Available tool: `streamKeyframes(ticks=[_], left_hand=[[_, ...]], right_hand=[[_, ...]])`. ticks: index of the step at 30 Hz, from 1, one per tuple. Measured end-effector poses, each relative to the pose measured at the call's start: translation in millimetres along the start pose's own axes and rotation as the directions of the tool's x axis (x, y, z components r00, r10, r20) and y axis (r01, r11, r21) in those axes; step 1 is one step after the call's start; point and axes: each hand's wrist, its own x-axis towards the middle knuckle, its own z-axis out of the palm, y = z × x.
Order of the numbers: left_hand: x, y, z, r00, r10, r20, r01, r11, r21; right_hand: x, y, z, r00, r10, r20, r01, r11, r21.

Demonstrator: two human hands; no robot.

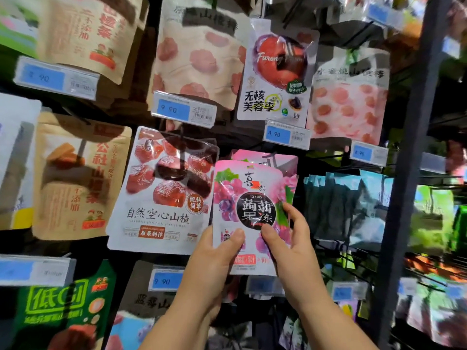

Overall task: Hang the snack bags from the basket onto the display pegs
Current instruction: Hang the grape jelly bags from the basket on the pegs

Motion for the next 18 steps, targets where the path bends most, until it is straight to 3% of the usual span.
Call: streamKeyframes(ticks=[8, 18], left_hand=[[33, 10, 24, 0.991, 0.122, 0.056, -0.131, 0.974, 0.186], [66, 3, 28, 0.976, 0.200, 0.088, -0.217, 0.935, 0.281]], right_hand=[[28, -2, -15, 0.985, -0.095, -0.142, 0.091, 0.995, -0.037], [55, 11, -16, 0.985, -0.024, -0.168, 0.027, 0.999, 0.017]])
